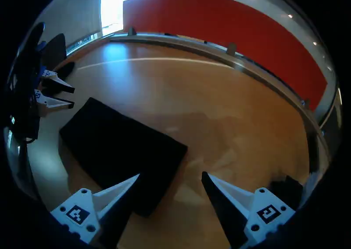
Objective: Fold towel
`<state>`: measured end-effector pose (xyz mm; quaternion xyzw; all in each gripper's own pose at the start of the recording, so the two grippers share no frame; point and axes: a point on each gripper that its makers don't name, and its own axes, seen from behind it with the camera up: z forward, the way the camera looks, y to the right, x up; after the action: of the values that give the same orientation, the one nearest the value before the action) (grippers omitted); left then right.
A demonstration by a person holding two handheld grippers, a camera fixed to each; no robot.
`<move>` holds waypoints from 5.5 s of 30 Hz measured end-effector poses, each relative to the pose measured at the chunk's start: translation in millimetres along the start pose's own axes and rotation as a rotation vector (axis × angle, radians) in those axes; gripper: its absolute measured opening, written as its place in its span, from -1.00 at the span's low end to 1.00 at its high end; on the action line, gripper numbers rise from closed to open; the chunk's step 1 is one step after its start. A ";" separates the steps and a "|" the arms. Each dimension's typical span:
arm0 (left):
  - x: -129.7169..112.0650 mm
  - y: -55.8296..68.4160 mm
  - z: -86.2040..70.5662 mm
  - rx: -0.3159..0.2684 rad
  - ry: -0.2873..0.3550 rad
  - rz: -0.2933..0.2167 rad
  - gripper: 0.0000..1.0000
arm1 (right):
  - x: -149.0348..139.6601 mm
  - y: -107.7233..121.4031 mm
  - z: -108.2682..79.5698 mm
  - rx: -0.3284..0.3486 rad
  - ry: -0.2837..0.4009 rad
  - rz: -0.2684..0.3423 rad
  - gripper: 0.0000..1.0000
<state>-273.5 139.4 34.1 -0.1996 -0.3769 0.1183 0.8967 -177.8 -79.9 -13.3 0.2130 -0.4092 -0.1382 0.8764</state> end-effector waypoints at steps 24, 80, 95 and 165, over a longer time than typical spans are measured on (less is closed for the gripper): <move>-17.1 3.1 -31.5 0.033 0.006 -0.068 0.97 | -10.2 -5.1 -26.1 0.002 0.026 0.007 1.00; -100.5 -24.7 -136.5 0.199 0.002 -0.269 0.97 | -51.9 -23.9 -23.5 0.118 -0.032 -0.150 1.00; -112.3 -26.4 -147.4 0.213 -0.005 -0.288 0.97 | -76.0 -33.2 -10.1 0.183 -0.090 -0.191 0.49; -105.1 -28.8 -147.7 0.212 0.008 -0.278 0.97 | 44.2 -20.2 -88.6 0.106 0.170 -0.282 -0.83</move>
<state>-237.2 35.9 -113.1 -0.0506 -0.3826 0.0313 0.9220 -82.7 -92.9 -45.0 0.3250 -0.3062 -0.2193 0.8675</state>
